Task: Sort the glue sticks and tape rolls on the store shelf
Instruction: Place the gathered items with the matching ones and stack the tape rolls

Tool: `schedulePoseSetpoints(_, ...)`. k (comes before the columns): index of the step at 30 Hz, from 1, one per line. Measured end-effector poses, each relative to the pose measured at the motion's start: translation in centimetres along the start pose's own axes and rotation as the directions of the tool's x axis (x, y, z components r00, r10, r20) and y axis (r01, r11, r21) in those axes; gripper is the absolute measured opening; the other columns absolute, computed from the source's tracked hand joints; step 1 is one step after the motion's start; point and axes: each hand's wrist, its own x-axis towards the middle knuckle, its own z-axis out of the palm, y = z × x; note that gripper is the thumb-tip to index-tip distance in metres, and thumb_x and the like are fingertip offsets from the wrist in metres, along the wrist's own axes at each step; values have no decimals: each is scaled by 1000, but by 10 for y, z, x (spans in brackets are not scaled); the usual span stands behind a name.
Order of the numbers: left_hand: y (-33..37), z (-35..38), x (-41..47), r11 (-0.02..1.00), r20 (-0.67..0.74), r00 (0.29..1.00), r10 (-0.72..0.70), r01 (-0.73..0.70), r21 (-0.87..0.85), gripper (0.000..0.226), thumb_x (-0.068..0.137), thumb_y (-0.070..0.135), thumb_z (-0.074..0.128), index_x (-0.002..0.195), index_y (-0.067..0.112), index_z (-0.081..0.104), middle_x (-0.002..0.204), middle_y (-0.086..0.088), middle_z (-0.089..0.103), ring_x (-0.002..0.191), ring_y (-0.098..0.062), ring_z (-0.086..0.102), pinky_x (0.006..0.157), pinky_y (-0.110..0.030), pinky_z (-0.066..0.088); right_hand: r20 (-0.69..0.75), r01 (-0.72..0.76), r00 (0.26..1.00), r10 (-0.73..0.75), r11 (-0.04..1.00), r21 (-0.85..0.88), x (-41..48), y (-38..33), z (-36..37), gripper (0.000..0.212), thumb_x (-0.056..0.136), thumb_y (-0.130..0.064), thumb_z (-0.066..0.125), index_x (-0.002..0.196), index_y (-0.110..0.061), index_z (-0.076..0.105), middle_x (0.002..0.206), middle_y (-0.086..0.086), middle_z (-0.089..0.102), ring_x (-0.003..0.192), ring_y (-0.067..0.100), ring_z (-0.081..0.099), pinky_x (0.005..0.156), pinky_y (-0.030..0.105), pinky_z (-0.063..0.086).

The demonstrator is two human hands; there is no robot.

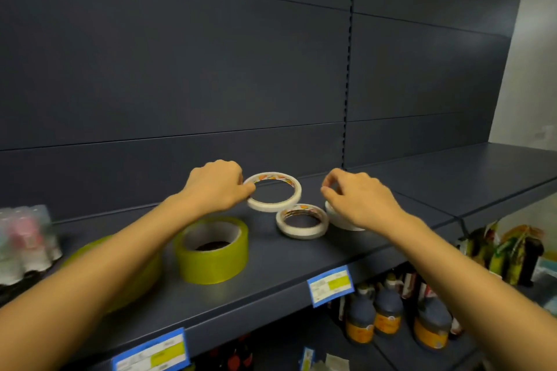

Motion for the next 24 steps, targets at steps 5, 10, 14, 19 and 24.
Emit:
schedulePoseSetpoints(5, 46, 38, 20, 999, 61, 997, -38, 37, 22, 43, 89, 44, 48, 54, 18, 44, 54, 3, 43, 52, -14, 42, 48, -24, 27, 47, 19, 999, -21, 999, 42, 15, 49, -13, 22, 93, -38, 45, 106, -26, 57, 111, 1, 65, 100, 27, 57, 78, 34, 44)
schedulePoseSetpoints(10, 70, 59, 24, 987, 183, 972, -151, 138, 82, 42, 90, 45, 47, 57, 19, 42, 73, -1, 53, 69, -20, 49, 64, -29, 36, 78, 118, 990, -121, 992, 45, 33, 74, -15, 20, 93, -39, 46, 104, -26, 57, 107, 1, 66, 99, 26, 58, 81, 36, 47)
schedulePoseSetpoints(14, 76, 55, 10, 964, 68, 970, -232, 219, 153, 39, 93, 47, 41, 85, 14, 60, 92, -10, 63, 86, -28, 60, 68, -32, 36, 82, 237, 967, -243, 969, 70, 46, 72, -9, 20, 93, -39, 46, 104, -28, 56, 108, 0, 65, 99, 26, 57, 78, 34, 45)
schedulePoseSetpoints(19, 49, 20, -41, 906, -162, 924, -346, 374, 200, 32, 93, 44, 41, 100, 18, 57, 101, -9, 67, 94, -32, 61, 67, -31, 38, 99, 438, 882, -460, 880, 183, 52, 31, 8, 20, 92, -36, 49, 108, -27, 57, 112, -3, 63, 103, 25, 57, 79, 32, 42)
schedulePoseSetpoints(24, 2, -18, -131, 779, -198, 830, -521, 557, 287, 28, 92, 42, 43, 102, 18, 55, 106, -7, 67, 100, -30, 61, 72, -33, 43, 81, 656, 706, -703, 693, 299, 31, -53, 29, 23, 91, -31, 49, 113, -25, 56, 113, -5, 63, 105, 22, 57, 80, 30, 41)
